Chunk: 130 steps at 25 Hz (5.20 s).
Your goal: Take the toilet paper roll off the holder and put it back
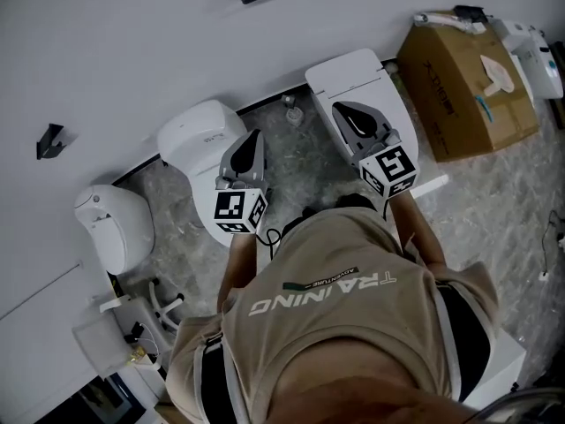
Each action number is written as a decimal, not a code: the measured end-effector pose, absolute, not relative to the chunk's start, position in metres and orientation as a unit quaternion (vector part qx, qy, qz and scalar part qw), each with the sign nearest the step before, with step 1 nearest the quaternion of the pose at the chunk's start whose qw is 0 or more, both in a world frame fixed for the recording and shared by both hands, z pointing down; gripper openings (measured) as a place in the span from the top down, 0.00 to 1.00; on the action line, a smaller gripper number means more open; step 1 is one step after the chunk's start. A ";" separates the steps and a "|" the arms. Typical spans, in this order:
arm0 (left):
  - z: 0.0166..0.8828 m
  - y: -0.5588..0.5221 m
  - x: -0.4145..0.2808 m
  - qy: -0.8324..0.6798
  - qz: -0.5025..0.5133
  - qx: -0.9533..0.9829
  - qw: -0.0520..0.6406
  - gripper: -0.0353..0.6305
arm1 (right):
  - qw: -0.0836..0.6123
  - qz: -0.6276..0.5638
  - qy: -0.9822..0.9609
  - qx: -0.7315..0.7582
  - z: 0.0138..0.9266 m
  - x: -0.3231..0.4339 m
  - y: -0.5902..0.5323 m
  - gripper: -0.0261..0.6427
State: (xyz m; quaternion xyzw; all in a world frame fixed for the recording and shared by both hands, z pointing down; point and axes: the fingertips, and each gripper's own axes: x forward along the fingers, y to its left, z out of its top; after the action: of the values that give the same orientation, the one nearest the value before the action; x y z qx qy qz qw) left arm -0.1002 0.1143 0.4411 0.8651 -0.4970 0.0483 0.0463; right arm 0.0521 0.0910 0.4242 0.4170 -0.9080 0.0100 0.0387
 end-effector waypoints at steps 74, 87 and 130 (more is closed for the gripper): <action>0.428 -0.258 -0.177 -0.539 0.017 0.840 0.060 0.94 | -0.008 0.060 -0.922 0.384 0.410 -0.009 -0.281 0.94; 0.426 -0.304 -0.150 -0.557 0.040 0.827 0.068 0.94 | 0.010 0.036 -0.945 0.324 0.394 -0.018 -0.337 0.94; 0.425 -0.336 -0.193 -0.510 0.006 0.858 0.060 0.94 | 0.185 0.062 -0.896 0.399 0.414 -0.069 -0.400 0.41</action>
State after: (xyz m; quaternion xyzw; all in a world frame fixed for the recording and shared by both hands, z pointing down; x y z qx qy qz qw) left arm -0.1930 -0.3357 0.4247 0.8580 -0.5101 0.0061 0.0603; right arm -0.0693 -0.4002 0.4137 0.3990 -0.8959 0.0620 0.1853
